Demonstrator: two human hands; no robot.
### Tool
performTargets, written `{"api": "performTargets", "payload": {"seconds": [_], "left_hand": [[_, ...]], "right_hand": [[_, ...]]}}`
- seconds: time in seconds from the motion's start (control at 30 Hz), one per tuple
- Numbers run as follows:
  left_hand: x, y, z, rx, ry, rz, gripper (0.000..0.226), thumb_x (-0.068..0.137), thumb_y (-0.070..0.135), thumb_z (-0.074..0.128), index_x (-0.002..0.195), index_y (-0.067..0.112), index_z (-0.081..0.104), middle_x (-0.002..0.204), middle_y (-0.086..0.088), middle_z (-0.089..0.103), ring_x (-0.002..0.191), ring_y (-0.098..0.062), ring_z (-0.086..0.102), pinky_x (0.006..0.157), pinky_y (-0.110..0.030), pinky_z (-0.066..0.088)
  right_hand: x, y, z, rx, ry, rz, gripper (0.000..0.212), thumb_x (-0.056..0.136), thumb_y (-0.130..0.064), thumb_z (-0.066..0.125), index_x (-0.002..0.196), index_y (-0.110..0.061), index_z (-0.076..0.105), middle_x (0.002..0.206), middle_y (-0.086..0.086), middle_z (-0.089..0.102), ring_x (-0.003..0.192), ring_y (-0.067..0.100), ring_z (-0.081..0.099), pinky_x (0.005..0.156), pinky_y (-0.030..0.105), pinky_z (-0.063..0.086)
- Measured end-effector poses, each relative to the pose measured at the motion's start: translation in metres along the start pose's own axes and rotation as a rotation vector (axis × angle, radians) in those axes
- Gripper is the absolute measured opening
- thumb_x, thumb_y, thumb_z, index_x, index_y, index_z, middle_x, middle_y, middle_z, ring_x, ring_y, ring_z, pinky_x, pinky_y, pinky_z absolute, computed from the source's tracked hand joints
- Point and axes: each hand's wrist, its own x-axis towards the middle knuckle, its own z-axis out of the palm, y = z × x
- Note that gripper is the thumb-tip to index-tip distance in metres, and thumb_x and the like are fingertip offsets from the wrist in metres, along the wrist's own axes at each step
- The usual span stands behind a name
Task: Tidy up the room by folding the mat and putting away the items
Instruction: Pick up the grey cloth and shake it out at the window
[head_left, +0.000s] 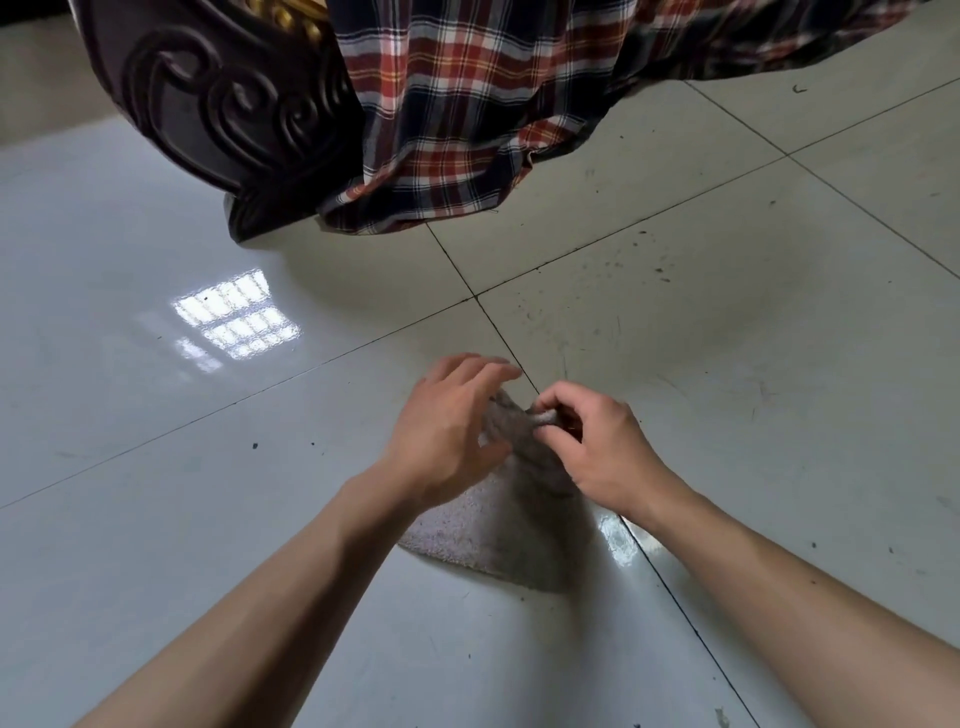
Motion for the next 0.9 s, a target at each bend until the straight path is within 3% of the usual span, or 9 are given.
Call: {"api": "performTargets", "payload": {"seconds": [0.1, 0.2, 0.33, 0.47, 0.6, 0.73, 0.83, 0.9], "left_hand": [[0.005, -0.004, -0.002, 0.017, -0.079, 0.049, 0.054, 0.078, 0.032, 0.072, 0.13, 0.027, 0.061, 0.123, 0.005, 0.067, 0.121, -0.022, 0.052, 0.095, -0.046, 0.049], [0.004, -0.008, -0.001, 0.001, -0.062, 0.049, 0.038, 0.078, 0.029, 0.069, 0.115, 0.026, 0.067, 0.104, 0.004, 0.07, 0.1, -0.024, 0.06, 0.084, -0.042, 0.05], [-0.002, -0.01, 0.003, -0.037, 0.046, 0.002, 0.035, 0.081, 0.021, 0.074, 0.115, 0.023, 0.066, 0.105, 0.003, 0.063, 0.096, -0.021, 0.057, 0.079, -0.037, 0.049], [-0.008, -0.014, 0.005, 0.001, 0.072, -0.023, 0.022, 0.081, 0.017, 0.072, 0.102, 0.022, 0.069, 0.092, 0.002, 0.062, 0.081, -0.024, 0.058, 0.067, -0.035, 0.048], [-0.011, -0.011, 0.004, 0.038, 0.068, 0.043, 0.019, 0.083, 0.018, 0.061, 0.1, 0.018, 0.071, 0.09, -0.002, 0.062, 0.08, -0.026, 0.057, 0.07, -0.036, 0.047], [-0.012, -0.007, -0.005, 0.144, 0.058, 0.13, 0.017, 0.086, 0.02, 0.055, 0.096, 0.017, 0.067, 0.085, -0.002, 0.065, 0.076, -0.025, 0.055, 0.074, -0.035, 0.042], [-0.017, -0.005, -0.013, 0.149, -0.003, 0.148, 0.012, 0.087, 0.022, 0.054, 0.094, 0.018, 0.063, 0.08, 0.0, 0.067, 0.073, -0.023, 0.058, 0.09, -0.034, 0.043], [-0.02, -0.001, -0.015, 0.156, -0.015, 0.161, 0.007, 0.088, 0.021, 0.058, 0.092, 0.017, 0.063, 0.078, 0.0, 0.066, 0.07, -0.023, 0.057, 0.076, -0.028, 0.039]], "right_hand": [[-0.005, -0.007, -0.006, 0.011, -0.032, -0.07, 0.019, 0.089, -0.009, 0.07, 0.085, -0.026, 0.062, 0.067, -0.02, 0.061, 0.065, 0.0, 0.055, 0.063, 0.011, 0.041], [-0.008, -0.009, -0.009, 0.015, -0.022, -0.092, 0.012, 0.088, -0.009, 0.07, 0.088, -0.02, 0.066, 0.071, -0.011, 0.062, 0.066, 0.003, 0.055, 0.065, 0.014, 0.043], [-0.011, -0.006, -0.012, 0.035, 0.016, -0.087, 0.014, 0.089, -0.007, 0.069, 0.091, -0.021, 0.067, 0.077, -0.009, 0.067, 0.073, 0.006, 0.061, 0.07, 0.014, 0.048], [-0.01, -0.001, -0.011, 0.044, 0.024, -0.085, 0.026, 0.089, -0.002, 0.066, 0.103, -0.022, 0.075, 0.094, -0.009, 0.072, 0.086, 0.004, 0.066, 0.084, 0.015, 0.051], [-0.006, 0.002, -0.009, -0.009, 0.012, -0.118, 0.032, 0.088, 0.005, 0.064, 0.108, -0.017, 0.077, 0.103, -0.003, 0.065, 0.097, 0.012, 0.063, 0.091, 0.015, 0.046], [0.0, 0.005, -0.012, -0.146, -0.093, -0.079, 0.019, 0.084, -0.014, 0.075, 0.101, -0.023, 0.074, 0.112, -0.004, 0.057, 0.102, 0.016, 0.059, 0.096, 0.03, 0.049], [0.001, 0.004, -0.017, -0.293, -0.173, -0.115, 0.018, 0.081, -0.02, 0.079, 0.097, -0.022, 0.072, 0.122, -0.006, 0.052, 0.113, 0.014, 0.052, 0.099, 0.025, 0.04], [0.002, 0.002, -0.019, -0.393, -0.164, -0.205, 0.014, 0.081, -0.018, 0.078, 0.094, -0.02, 0.072, 0.126, -0.005, 0.054, 0.117, 0.015, 0.048, 0.1, 0.025, 0.035]]}}
